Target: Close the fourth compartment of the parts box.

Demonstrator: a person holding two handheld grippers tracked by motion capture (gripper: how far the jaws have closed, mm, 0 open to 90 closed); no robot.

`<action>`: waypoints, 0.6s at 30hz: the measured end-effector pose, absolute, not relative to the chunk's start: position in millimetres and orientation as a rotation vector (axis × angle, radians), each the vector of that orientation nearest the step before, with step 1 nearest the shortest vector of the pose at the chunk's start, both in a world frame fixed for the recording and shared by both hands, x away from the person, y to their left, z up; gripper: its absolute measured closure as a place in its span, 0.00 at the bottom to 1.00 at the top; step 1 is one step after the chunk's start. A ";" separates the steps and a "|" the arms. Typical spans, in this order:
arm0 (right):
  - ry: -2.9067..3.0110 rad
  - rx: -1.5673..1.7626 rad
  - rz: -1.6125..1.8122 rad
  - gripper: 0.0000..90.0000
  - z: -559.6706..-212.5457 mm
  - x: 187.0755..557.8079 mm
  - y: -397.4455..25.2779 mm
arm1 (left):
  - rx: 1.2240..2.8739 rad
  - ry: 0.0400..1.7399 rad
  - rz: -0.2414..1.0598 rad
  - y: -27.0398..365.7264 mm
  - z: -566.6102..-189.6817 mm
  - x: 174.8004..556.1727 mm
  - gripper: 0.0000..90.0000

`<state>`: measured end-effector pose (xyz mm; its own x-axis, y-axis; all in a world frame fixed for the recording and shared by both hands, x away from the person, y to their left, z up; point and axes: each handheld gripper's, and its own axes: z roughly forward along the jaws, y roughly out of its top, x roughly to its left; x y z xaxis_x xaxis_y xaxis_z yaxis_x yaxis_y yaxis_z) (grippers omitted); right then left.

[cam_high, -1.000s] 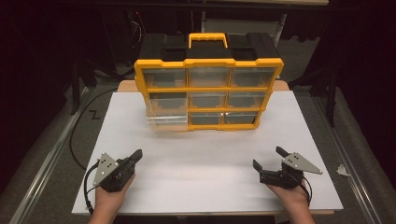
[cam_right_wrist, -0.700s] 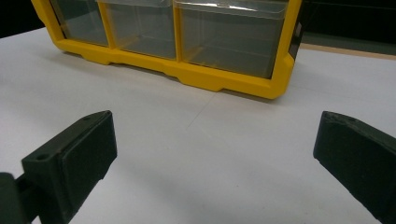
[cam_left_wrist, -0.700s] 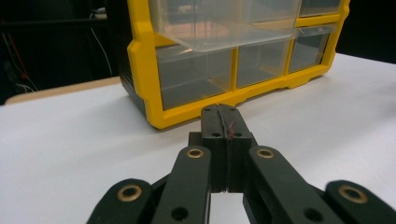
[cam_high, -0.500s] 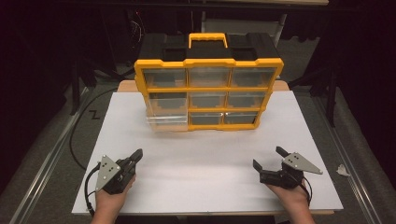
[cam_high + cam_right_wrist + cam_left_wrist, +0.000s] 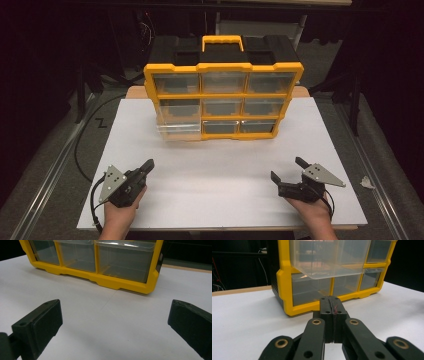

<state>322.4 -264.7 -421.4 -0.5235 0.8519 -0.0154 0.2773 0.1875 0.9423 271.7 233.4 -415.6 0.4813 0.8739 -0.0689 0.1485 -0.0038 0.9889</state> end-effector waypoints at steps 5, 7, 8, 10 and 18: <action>1.912 1.052 1.336 0.01 -421.5 322.4 -264.6 | 1.507 0.932 0.739 227.4 -411.8 270.3 1.00; 1.916 1.051 1.339 0.01 -421.8 322.4 -264.3 | 1.506 0.924 0.741 225.2 -409.2 269.5 1.00; 1.917 1.050 1.339 0.01 -421.9 322.5 -264.3 | 1.509 0.920 0.742 223.7 -408.0 269.3 1.00; 1.923 1.051 1.338 0.01 -422.0 322.6 -264.2 | 1.512 0.916 0.739 220.0 -406.3 269.4 1.00; 1.924 1.045 1.347 0.01 -421.8 322.4 -262.1 | 1.548 0.904 0.733 203.3 -397.0 276.5 1.00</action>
